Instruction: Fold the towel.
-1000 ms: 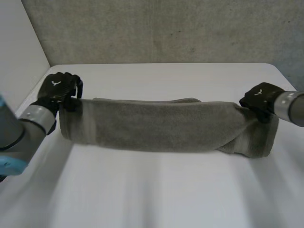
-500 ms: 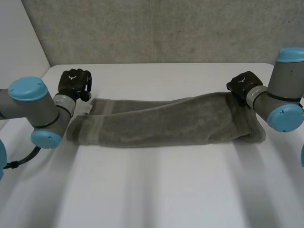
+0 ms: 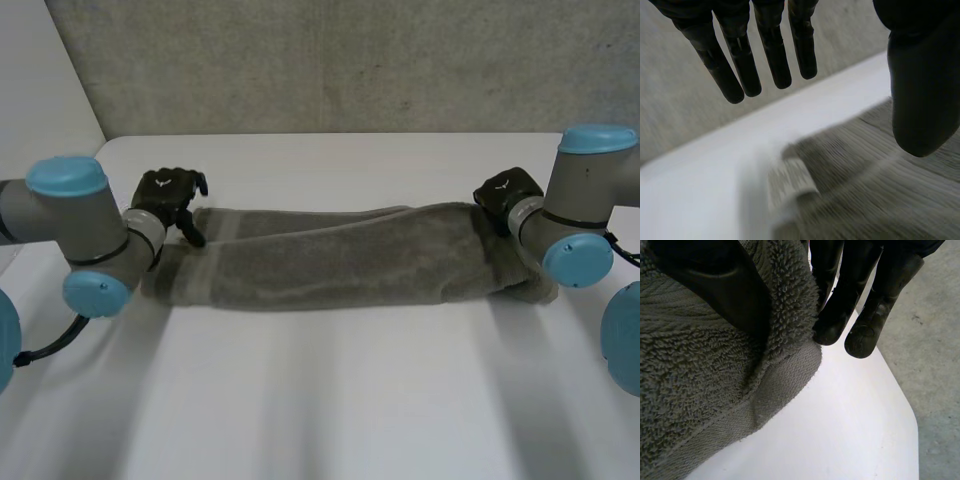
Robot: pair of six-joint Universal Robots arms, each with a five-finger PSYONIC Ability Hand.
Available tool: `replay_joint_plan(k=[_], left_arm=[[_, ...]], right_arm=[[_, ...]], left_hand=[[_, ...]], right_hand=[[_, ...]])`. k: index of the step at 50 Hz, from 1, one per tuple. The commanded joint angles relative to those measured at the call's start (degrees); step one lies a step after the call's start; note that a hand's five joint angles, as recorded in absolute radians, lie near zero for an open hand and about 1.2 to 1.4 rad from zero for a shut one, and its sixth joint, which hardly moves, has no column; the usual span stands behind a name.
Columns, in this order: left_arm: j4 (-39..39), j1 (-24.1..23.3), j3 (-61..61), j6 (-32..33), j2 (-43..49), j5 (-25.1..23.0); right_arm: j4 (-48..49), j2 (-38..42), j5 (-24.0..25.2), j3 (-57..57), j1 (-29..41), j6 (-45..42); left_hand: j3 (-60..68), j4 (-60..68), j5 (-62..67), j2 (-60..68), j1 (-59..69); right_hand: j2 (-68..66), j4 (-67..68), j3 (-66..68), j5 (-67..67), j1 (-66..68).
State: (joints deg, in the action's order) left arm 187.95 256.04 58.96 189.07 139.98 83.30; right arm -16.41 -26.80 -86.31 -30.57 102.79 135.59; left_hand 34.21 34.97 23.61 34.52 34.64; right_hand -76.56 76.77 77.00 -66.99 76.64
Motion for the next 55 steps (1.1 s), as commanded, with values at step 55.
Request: replay_joint_plan(k=[55], left_arm=[[-26.3, 0.9, -25.6, 12.3, 14.7, -1.5]], right_arm=[[0.3, -3.1, 0.9, -7.9, 0.9, 0.1]], left_hand=[[8.3, 7.5, 8.9, 8.0, 7.8]], right_hand=[[-3.4, 3.2, 3.0, -3.0, 3.4]])
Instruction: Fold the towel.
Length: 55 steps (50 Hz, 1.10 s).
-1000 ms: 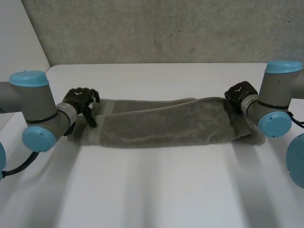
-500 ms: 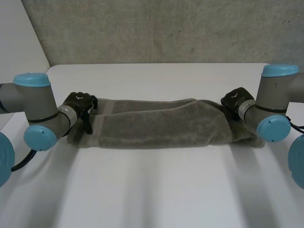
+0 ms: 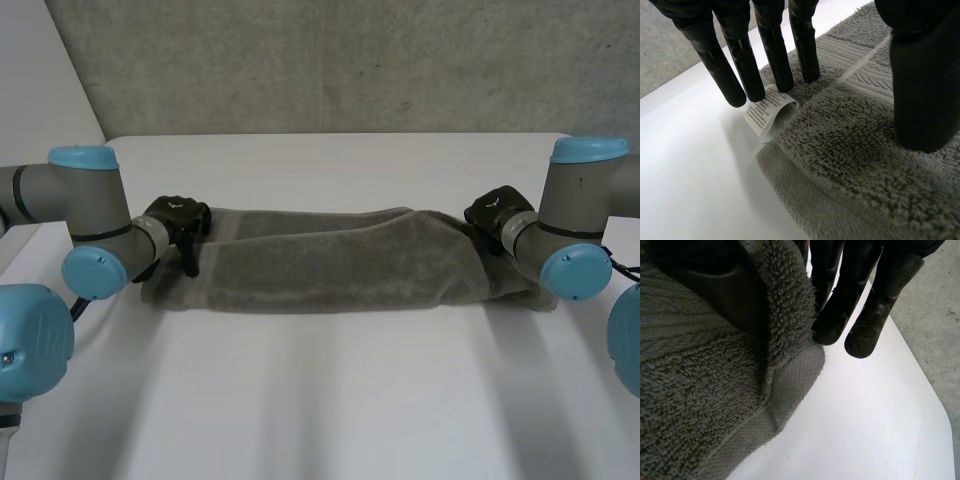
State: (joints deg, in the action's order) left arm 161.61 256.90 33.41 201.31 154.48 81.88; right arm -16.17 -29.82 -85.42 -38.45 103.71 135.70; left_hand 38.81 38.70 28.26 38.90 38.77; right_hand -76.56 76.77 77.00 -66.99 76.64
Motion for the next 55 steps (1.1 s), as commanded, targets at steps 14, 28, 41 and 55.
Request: replay_joint_plan(k=[14, 28, 41, 55], left_arm=[[-0.1, -0.7, 0.3, 0.0, -0.5, -0.1], [0.3, -1.9, 3.4, 0.2, -3.0, 0.4], [4.1, -2.0, 6.5, 0.2, -6.1, 0.4], [5.2, -2.0, 9.0, 0.3, -6.1, 0.5]], right_arm=[[0.3, 0.0, 0.0, -0.1, -0.1, 0.0], [0.2, 0.0, 0.0, -0.2, -0.1, 0.0], [0.1, -0.1, 0.0, -0.4, -0.2, 0.0], [0.2, -0.2, 0.1, -0.8, -0.2, 0.0]], left_hand=[[41.2, 41.3, 41.7, 41.1, 41.2], [41.2, 41.3, 41.7, 41.1, 41.2], [41.2, 41.3, 41.7, 41.1, 41.2], [11.8, 11.9, 12.3, 11.7, 11.8]], right_hand=[[-3.4, 3.2, 3.0, -3.0, 3.4], [-3.4, 3.2, 3.0, -3.0, 3.4], [-3.4, 3.2, 3.0, -3.0, 3.4], [-3.4, 3.2, 3.0, -3.0, 3.4]])
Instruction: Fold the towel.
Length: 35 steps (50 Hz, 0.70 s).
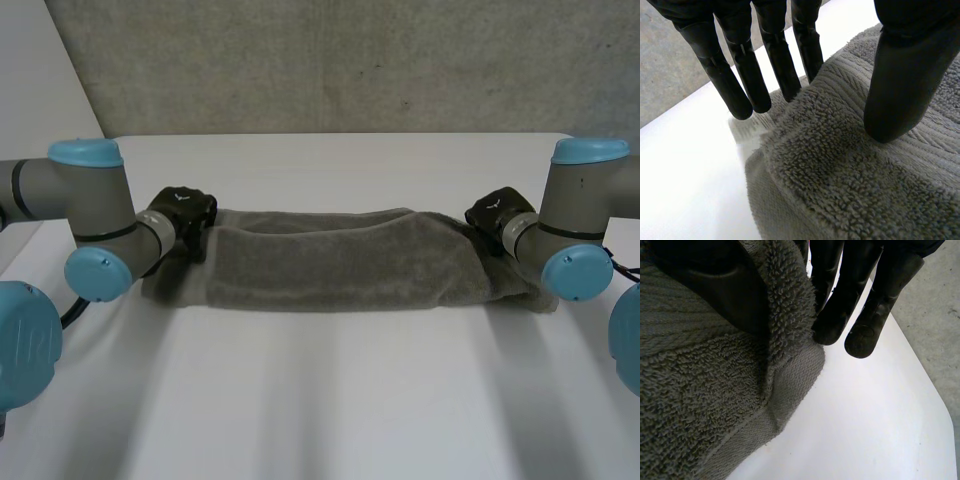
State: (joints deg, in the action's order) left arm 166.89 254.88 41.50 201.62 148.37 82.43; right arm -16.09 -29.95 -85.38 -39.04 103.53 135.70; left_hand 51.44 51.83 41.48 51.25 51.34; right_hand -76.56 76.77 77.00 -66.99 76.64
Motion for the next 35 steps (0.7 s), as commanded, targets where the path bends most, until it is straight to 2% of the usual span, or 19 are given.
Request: replay_joint_plan(k=[1, 8, 11, 12, 13, 15, 19, 22, 26, 29, 35], left_arm=[[-0.1, 0.0, 1.0, 0.0, 0.0, -0.1], [-0.1, 0.0, 1.3, -0.1, -0.3, 0.1], [-0.1, 0.0, 1.3, -0.1, -0.7, 0.3], [-0.2, 0.0, 1.3, -0.1, -1.1, 0.2], [-0.2, 0.0, 1.3, -0.1, -1.2, 0.2], [-0.1, 0.0, 1.7, -0.3, -1.9, 0.0], [1.6, 0.0, 2.3, -0.7, -2.6, -0.1], [6.6, 0.0, 2.6, -0.9, -2.8, 0.0], [14.2, 0.0, 1.7, -0.6, -2.0, 0.4], [17.2, 0.0, 0.1, -0.6, -0.6, 0.4], [18.8, -0.1, -4.2, -0.6, 2.7, 1.2]], right_arm=[[0.1, 0.0, 0.0, -0.2, 0.0, 0.0], [0.1, -0.1, 0.0, -0.2, 0.0, 0.0], [0.0, 0.0, 0.0, -0.4, 0.0, 0.0], [0.0, -0.1, 0.0, -0.4, 0.0, 0.0], [0.0, -0.1, 0.0, -0.4, 0.0, 0.0], [0.0, -0.1, 0.0, -0.4, 0.0, 0.0], [0.3, -0.1, 0.0, -0.4, 0.0, 0.0], [1.0, -0.5, 0.0, 0.1, -0.1, 0.8], [5.9, -1.3, 0.0, 1.1, -0.4, 6.8], [10.2, -1.8, 0.1, 1.3, -0.5, 10.3], [14.1, -1.2, 0.0, 2.8, -0.5, 11.2]], left_hand=[[-0.7, -1.1, -0.7, -0.5, -0.6], [0.2, -0.2, 0.1, 0.3, 0.3], [4.9, 4.5, 4.8, 5.1, 5.0], [13.0, 12.6, 13.0, 13.2, 13.1], [13.1, 12.7, 13.1, 13.3, 13.2], [28.5, 28.1, 28.5, 28.7, 28.6], [28.6, 28.2, 28.5, 28.8, 28.7], [28.6, 28.2, 28.5, 28.8, 28.7], [28.6, 28.2, 28.5, 28.8, 28.7], [28.6, 28.2, 28.5, 28.8, 28.7], [28.6, 28.2, 28.5, 28.8, 28.7]], right_hand=[[-3.4, 3.2, 3.0, -3.0, 3.4], [-3.4, 3.2, 3.0, -3.0, 3.4], [-3.4, 3.2, 3.0, -3.0, 3.4], [-3.4, 3.2, 3.0, -3.0, 3.4], [-3.4, 3.2, 3.0, -3.0, 3.4], [-3.4, 3.2, 3.0, -3.0, 3.4], [-3.4, 3.2, 3.0, -3.0, 3.4], [-3.4, 3.2, 3.0, -3.0, 3.4], [-3.4, 3.2, 3.0, -3.0, 3.4], [-3.4, 3.2, 3.0, -3.0, 3.4], [-3.4, 3.2, 3.0, -3.0, 3.4]])
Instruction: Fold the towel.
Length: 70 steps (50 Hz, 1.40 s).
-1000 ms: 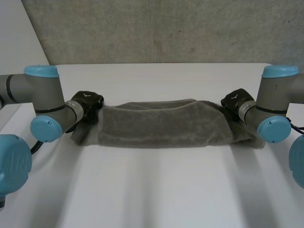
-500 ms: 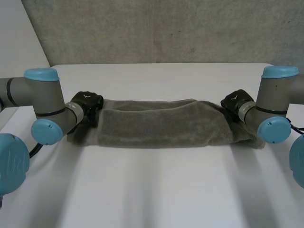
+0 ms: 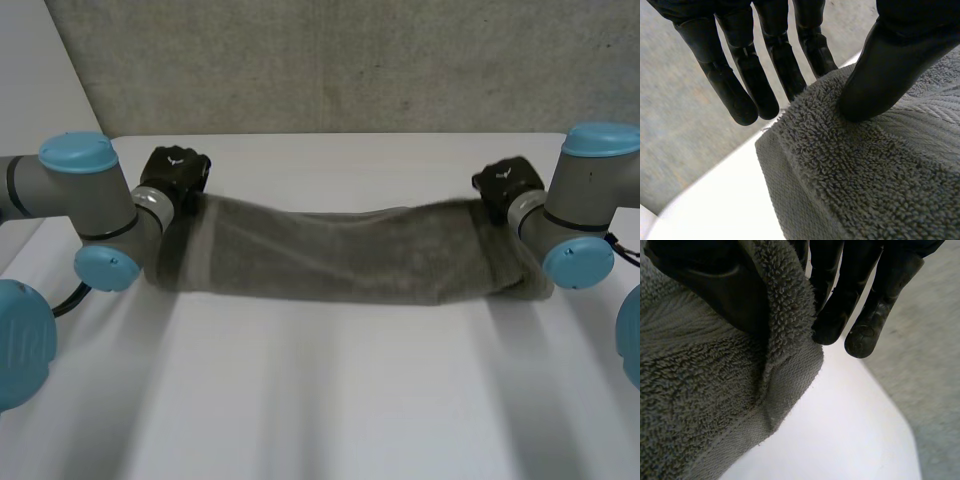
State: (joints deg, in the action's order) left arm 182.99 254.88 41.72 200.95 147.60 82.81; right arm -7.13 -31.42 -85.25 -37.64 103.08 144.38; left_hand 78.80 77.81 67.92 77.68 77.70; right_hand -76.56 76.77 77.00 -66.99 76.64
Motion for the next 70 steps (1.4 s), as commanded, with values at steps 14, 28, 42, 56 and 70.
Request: replay_joint_plan(k=[14, 28, 42, 56, 70], left_arm=[[2.8, -0.1, -11.5, 0.5, 10.5, 3.1], [2.6, -3.4, -5.4, 0.4, 4.9, 4.4], [4.1, -2.8, 23.1, 0.5, -18.0, 6.9], [8.2, 2.2, 40.1, 3.1, -22.9, 3.8], [13.9, 3.7, 41.0, 6.4, -17.8, 3.1]], right_arm=[[5.1, 2.9, -0.9, 4.1, -0.1, 2.4], [1.3, 1.4, -1.1, 3.8, -0.1, 2.8], [-3.3, -18.7, -1.0, -14.4, -0.8, 2.4], [1.0, -27.6, -0.4, -38.8, -5.9, 4.0], [11.8, -21.1, 1.1, -42.2, -8.3, 10.3]], left_hand=[[1.2, 2.2, 2.1, 2.3, 2.3], [-67.4, -66.4, -66.5, -66.3, -66.3], [-62.5, -61.5, -61.7, -61.4, -61.4], [-51.6, -50.6, -50.7, -50.5, -50.5], [-49.2, -48.2, -48.4, -48.1, -48.1]], right_hand=[[-3.4, 3.2, 3.0, -3.0, 3.4], [66.6, -66.8, -67.0, 67.0, -66.6], [66.6, -66.8, -67.0, 67.0, -66.6], [62.6, -62.8, -63.0, 63.0, -62.7], [51.7, -51.9, -52.1, 52.1, -51.8]])
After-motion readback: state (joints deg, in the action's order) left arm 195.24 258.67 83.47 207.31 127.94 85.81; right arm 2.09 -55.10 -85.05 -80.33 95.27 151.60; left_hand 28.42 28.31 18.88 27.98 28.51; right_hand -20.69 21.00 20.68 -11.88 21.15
